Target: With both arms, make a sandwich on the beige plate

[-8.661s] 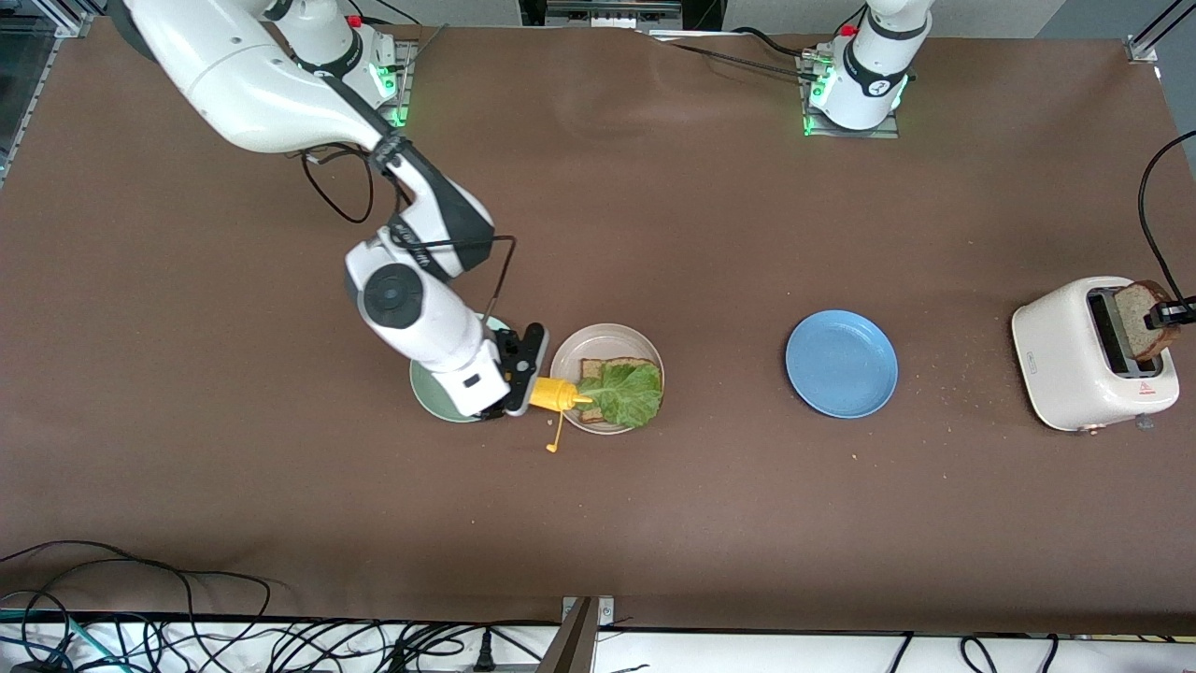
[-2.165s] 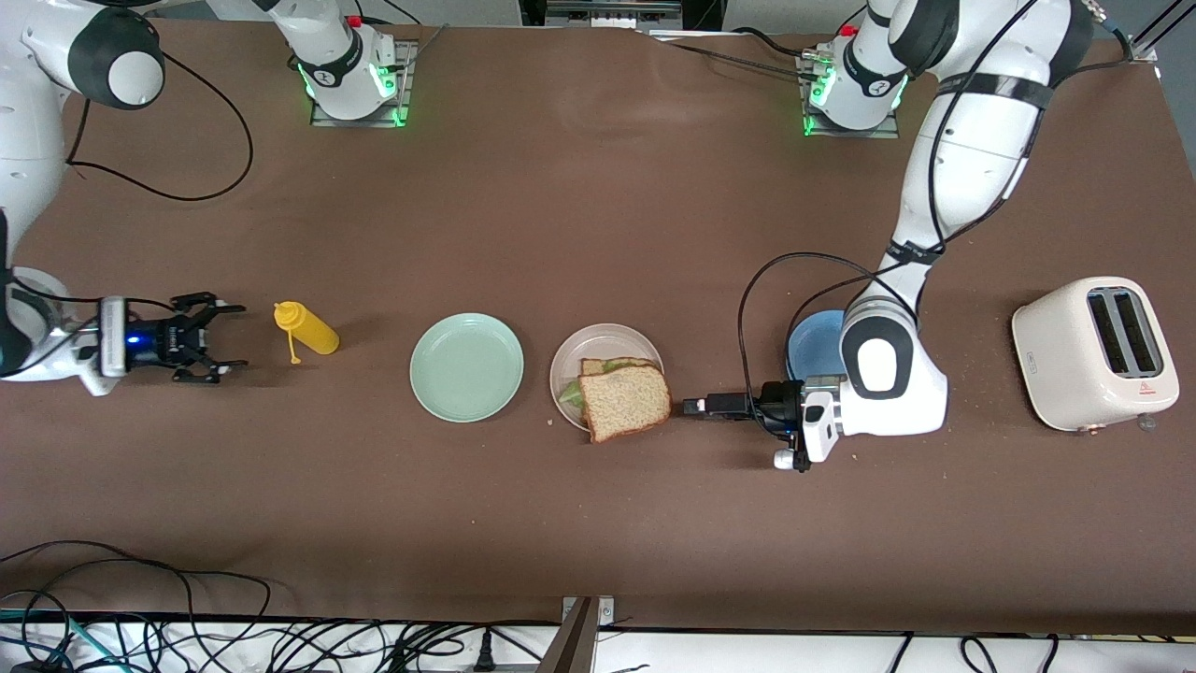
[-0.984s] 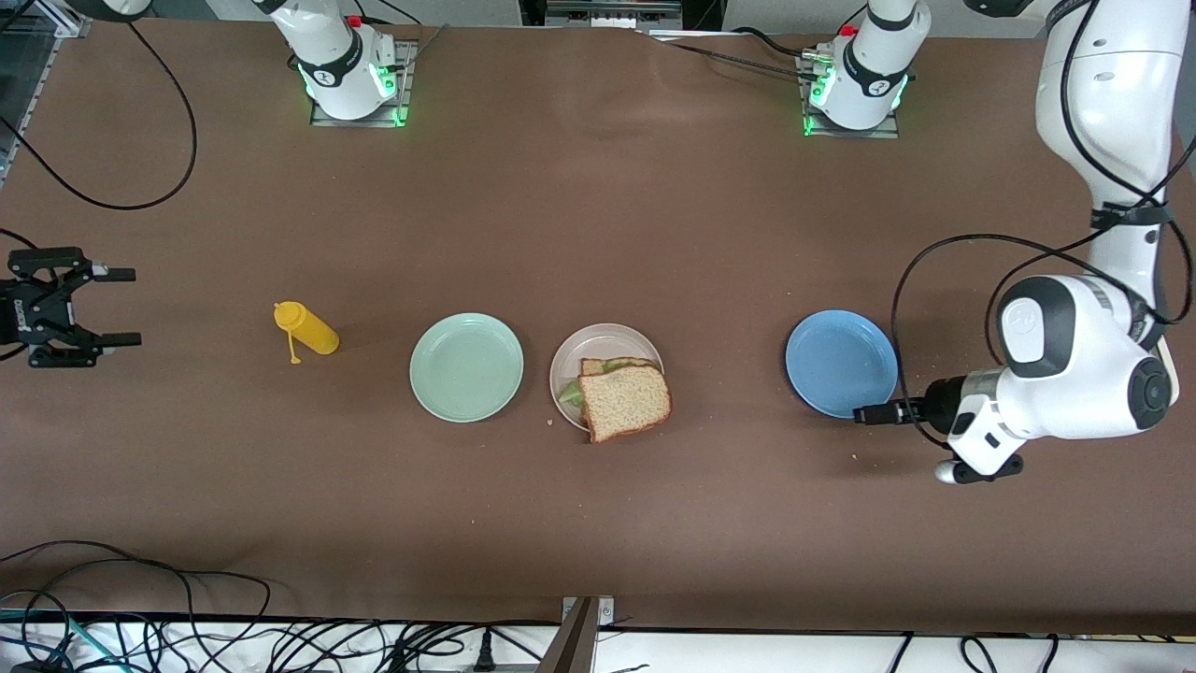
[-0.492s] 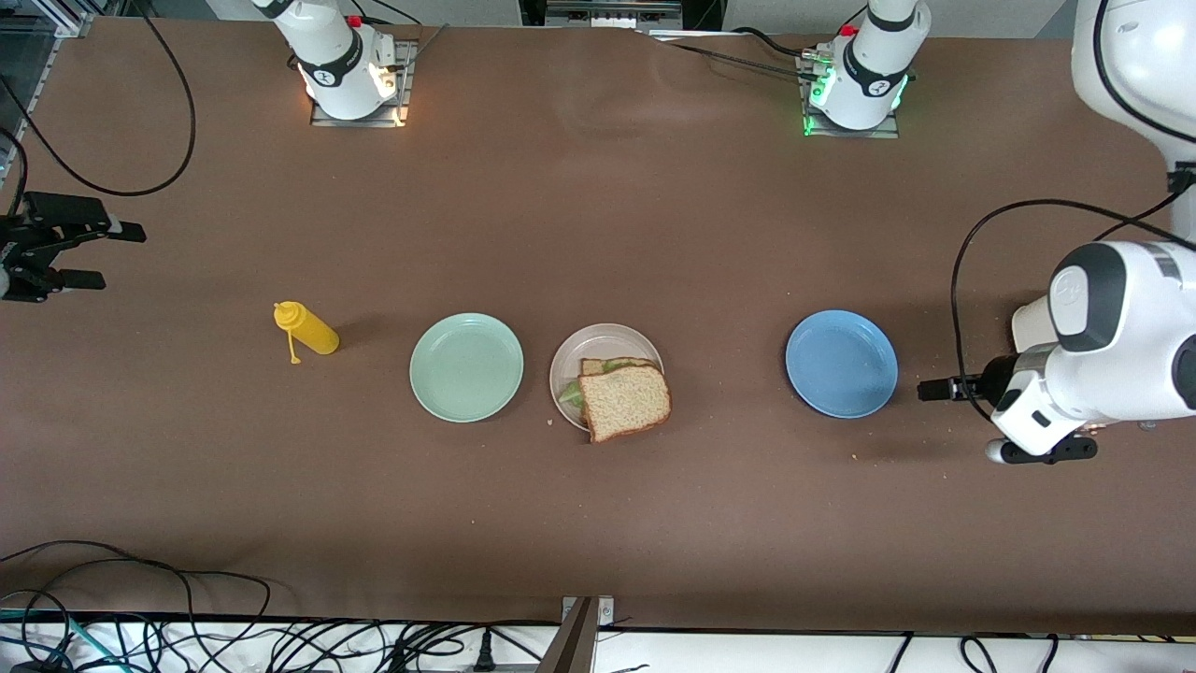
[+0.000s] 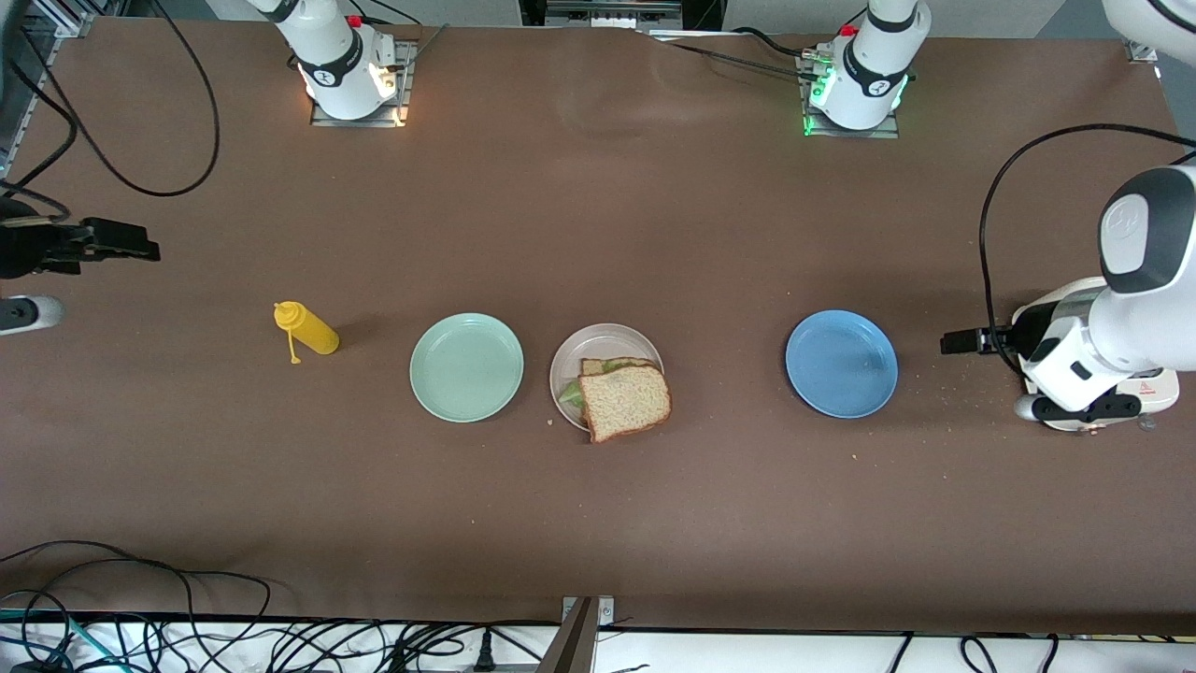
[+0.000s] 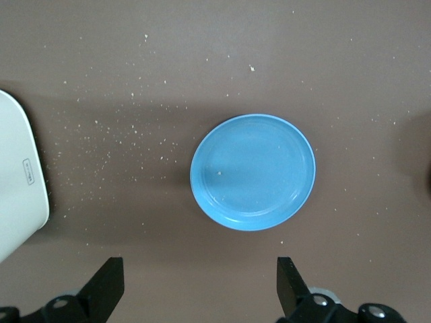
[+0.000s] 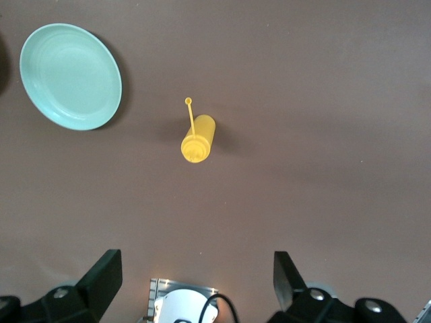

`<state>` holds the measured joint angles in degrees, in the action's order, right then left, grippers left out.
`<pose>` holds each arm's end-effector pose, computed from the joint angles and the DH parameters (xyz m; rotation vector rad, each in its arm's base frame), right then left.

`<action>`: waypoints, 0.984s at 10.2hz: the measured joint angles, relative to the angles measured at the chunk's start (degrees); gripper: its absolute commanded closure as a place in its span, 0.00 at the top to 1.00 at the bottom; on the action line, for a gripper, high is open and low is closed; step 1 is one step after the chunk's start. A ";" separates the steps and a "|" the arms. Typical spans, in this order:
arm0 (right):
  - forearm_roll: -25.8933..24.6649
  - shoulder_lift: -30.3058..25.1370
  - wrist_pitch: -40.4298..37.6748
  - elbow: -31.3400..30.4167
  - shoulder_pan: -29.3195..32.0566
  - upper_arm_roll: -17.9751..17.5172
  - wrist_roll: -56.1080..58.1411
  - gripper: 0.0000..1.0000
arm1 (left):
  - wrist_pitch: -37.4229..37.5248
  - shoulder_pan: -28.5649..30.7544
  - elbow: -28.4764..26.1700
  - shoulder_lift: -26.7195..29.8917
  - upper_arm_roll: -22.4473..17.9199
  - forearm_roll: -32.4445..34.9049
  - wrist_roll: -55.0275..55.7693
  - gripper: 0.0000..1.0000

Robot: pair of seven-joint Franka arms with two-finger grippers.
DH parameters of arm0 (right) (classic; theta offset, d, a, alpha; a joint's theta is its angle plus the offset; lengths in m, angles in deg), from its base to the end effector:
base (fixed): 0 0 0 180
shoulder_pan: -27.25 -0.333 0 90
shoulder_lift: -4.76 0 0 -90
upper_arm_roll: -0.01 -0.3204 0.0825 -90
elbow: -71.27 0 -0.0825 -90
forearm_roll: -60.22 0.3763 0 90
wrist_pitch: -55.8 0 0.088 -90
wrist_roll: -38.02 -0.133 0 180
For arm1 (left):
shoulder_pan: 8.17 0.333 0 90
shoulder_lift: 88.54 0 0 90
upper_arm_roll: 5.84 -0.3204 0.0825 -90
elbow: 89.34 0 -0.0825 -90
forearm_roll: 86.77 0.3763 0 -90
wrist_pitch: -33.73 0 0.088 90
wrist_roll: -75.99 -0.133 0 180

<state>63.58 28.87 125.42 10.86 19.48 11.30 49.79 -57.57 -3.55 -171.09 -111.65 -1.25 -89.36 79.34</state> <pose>0.6227 -0.0003 0.5620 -3.0966 -0.2546 0.3965 0.6408 0.0016 0.4296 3.0483 0.1038 -0.3640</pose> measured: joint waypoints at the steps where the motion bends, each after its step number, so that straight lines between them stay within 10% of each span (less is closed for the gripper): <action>1: -0.24 -1.76 4.50 -4.03 -0.27 0.31 -0.16 1.00 | 0.61 -0.12 -0.73 1.39 0.09 0.00 0.77 1.00; 4: -0.30 -11.35 15.59 -20.23 -0.84 0.79 -1.58 1.00 | 4.50 -0.45 -1.42 5.67 1.36 0.05 2.52 1.00; 10: -1.00 -13.24 19.27 -23.77 -3.32 -0.15 -9.40 1.00 | 9.01 -0.22 -2.68 10.63 2.90 1.49 3.05 1.00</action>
<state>62.58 15.64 144.69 -12.91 16.16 11.14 40.38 -48.57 -3.77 -173.77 -101.02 1.65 -87.87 82.39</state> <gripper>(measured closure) 0.000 0.000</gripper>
